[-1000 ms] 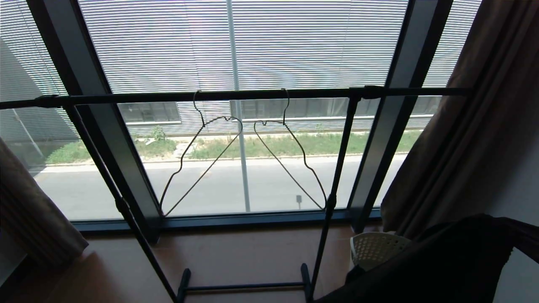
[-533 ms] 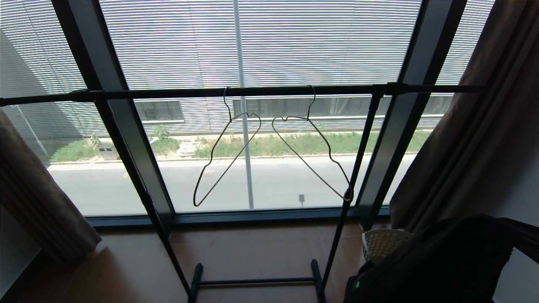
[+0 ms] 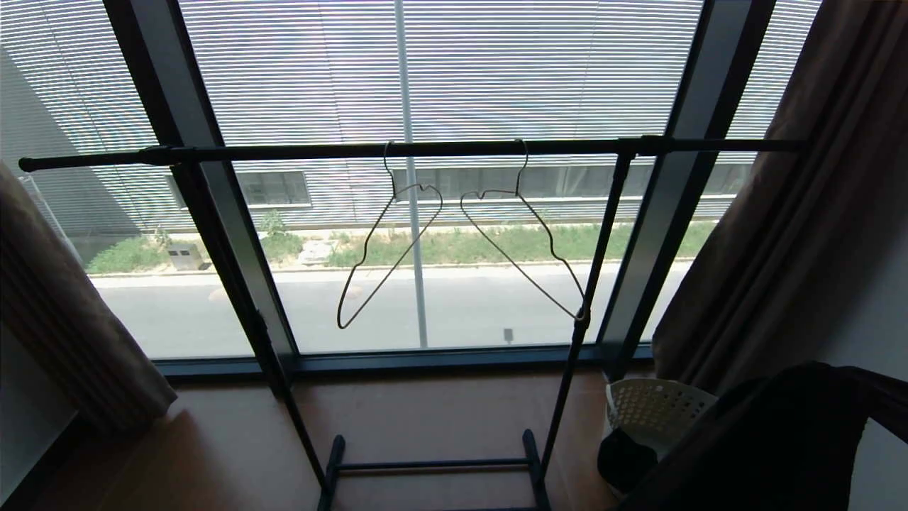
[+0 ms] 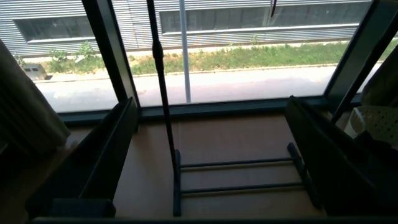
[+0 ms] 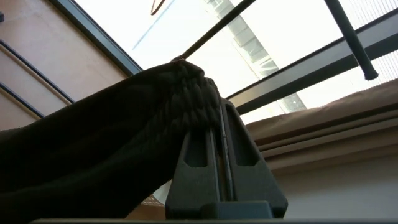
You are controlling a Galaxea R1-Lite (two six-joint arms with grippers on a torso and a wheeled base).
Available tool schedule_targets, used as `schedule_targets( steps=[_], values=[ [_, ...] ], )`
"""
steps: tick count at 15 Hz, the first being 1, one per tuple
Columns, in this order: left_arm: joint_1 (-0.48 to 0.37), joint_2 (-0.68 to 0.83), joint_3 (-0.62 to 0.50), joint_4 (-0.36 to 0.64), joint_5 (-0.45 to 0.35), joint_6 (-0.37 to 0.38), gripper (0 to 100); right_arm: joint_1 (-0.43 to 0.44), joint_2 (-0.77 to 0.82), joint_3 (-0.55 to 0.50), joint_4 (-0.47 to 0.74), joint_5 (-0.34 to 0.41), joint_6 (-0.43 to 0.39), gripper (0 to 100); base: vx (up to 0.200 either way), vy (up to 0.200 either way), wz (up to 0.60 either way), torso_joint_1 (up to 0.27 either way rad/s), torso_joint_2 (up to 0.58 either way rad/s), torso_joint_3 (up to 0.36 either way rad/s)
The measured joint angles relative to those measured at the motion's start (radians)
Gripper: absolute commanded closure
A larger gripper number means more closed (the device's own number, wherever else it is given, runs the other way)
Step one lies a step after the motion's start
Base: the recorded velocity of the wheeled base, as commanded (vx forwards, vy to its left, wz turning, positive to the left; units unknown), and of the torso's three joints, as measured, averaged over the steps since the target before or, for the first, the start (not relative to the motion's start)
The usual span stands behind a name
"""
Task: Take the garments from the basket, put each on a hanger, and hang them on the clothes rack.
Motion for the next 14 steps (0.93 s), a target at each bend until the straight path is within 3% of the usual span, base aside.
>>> schedule_targets(
  steps=[4,7,8,12,14],
  values=[
    [0.000,0.001,0.001,-0.001,0.001,0.007,0,-0.004,0.007,-0.031,-0.007,-0.050,0.030,100,0.000,0.000,0.00,0.000,0.00,0.000],
    [0.000,0.002,0.002,0.001,-0.005,0.050,0,0.001,0.036,-0.074,-0.008,-0.051,0.161,100,0.000,0.000,0.00,0.000,0.00,0.000],
    [0.000,0.003,0.001,0.003,-0.007,0.051,0,0.012,0.050,-0.091,-0.008,-0.051,0.229,100,0.000,0.000,0.00,0.000,0.00,0.000],
    [-0.025,0.069,-0.019,0.016,-0.014,0.010,0,0.174,0.160,-0.225,-0.007,-0.062,0.688,100,0.000,0.000,0.00,0.000,0.00,0.000],
    [-0.059,0.185,-0.081,0.015,-0.040,-0.072,0,0.254,0.240,-0.295,-0.004,-0.096,0.779,100,0.000,0.000,0.00,0.000,0.00,0.000]
  ],
)
